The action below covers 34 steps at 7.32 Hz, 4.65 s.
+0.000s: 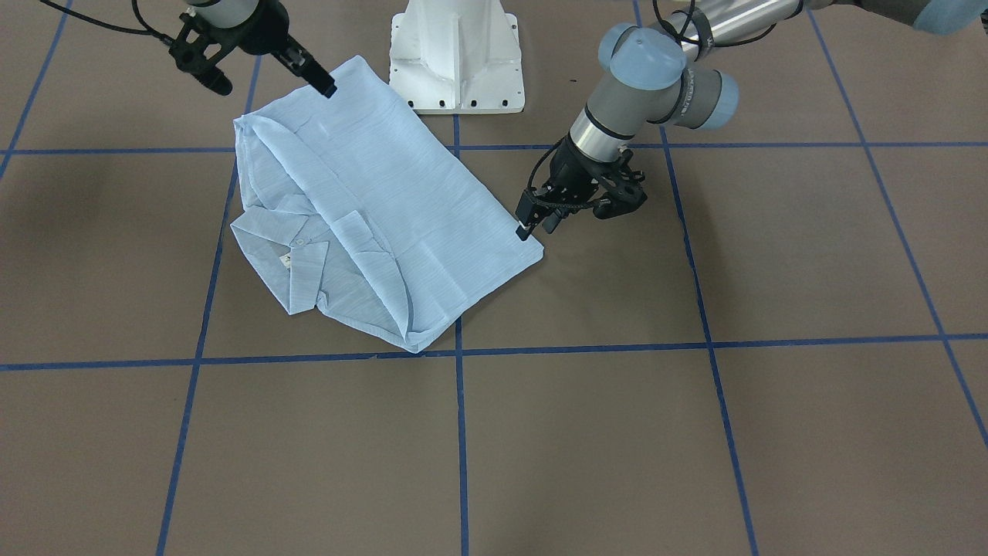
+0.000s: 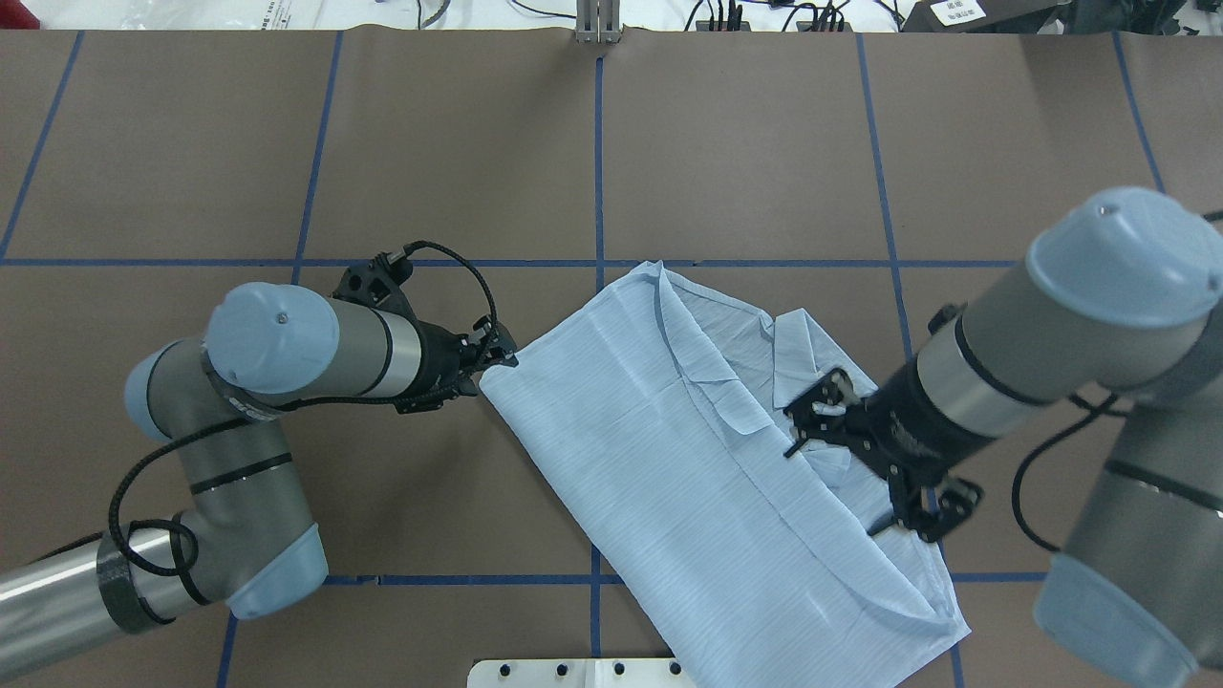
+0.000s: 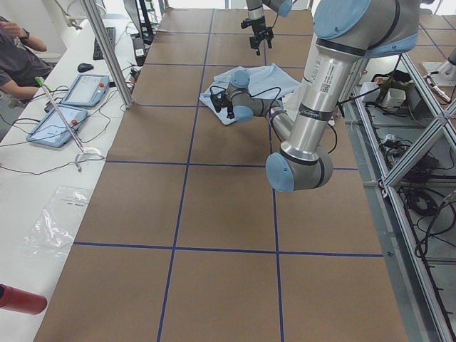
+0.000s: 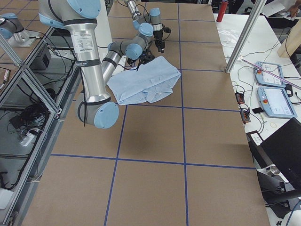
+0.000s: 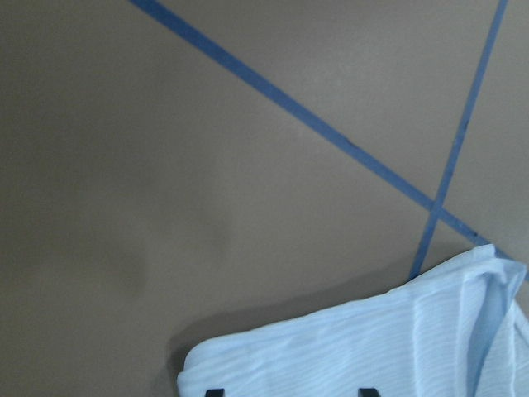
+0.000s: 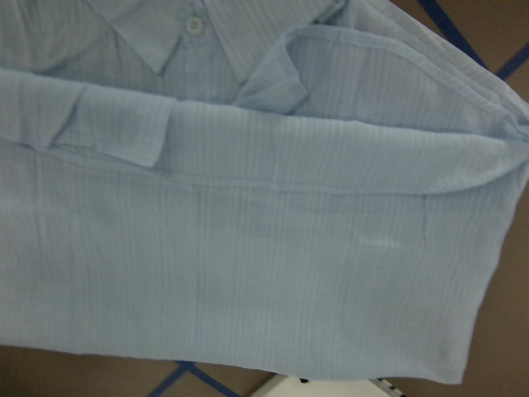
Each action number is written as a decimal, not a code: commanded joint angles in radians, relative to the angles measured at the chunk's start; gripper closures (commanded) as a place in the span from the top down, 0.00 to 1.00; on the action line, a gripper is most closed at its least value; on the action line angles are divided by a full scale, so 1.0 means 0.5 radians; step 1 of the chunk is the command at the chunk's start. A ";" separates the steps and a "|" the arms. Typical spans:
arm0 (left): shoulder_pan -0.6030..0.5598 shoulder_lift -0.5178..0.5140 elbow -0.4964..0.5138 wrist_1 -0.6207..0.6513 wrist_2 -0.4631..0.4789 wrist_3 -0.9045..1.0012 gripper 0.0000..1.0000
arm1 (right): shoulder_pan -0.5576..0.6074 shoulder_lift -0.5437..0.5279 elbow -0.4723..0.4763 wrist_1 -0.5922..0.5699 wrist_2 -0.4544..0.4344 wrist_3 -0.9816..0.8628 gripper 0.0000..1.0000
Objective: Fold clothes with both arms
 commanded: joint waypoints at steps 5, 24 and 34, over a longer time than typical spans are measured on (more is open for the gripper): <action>0.181 -0.108 0.114 0.032 0.168 -0.112 0.45 | 0.136 0.163 -0.244 0.006 -0.697 -0.207 1.00; -0.625 -0.014 0.388 -0.545 0.011 0.889 1.00 | -0.775 0.699 -0.672 -0.200 -1.433 -0.834 1.00; -0.613 0.039 0.347 -0.545 0.011 0.864 1.00 | -0.868 0.841 -0.996 -0.552 -1.510 -1.667 1.00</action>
